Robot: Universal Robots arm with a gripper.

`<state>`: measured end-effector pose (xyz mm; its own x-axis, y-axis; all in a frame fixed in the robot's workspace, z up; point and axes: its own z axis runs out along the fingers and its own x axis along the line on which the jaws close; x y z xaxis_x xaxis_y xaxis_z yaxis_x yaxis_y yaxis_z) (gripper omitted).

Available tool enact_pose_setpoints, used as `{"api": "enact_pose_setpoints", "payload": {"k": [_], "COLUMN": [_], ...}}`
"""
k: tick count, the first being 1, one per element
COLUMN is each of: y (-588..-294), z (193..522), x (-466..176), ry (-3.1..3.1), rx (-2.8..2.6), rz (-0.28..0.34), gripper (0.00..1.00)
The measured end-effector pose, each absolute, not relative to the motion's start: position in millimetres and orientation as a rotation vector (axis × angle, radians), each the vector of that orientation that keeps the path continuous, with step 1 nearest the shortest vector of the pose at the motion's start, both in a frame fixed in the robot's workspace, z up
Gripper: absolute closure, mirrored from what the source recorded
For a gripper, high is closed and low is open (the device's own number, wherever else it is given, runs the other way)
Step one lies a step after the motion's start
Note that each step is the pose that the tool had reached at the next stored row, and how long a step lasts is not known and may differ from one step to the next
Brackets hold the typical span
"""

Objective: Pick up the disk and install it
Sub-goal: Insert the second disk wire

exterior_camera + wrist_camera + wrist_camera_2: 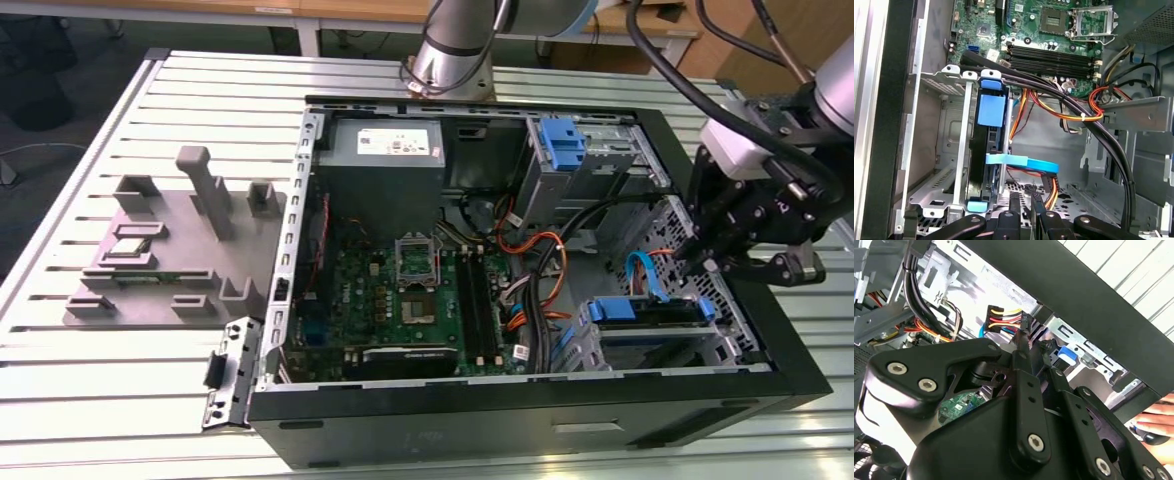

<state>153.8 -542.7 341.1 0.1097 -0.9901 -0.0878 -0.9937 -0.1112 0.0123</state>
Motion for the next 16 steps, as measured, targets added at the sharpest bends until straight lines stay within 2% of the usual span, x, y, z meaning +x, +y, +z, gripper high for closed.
{"api": "enact_pose_setpoints", "payload": {"k": [16], "y": [-535.3], "z": [342.9], "x": [150.0], "ry": [2.034], "rx": [-2.323], "rz": [0.119], "gripper": [0.76]}}
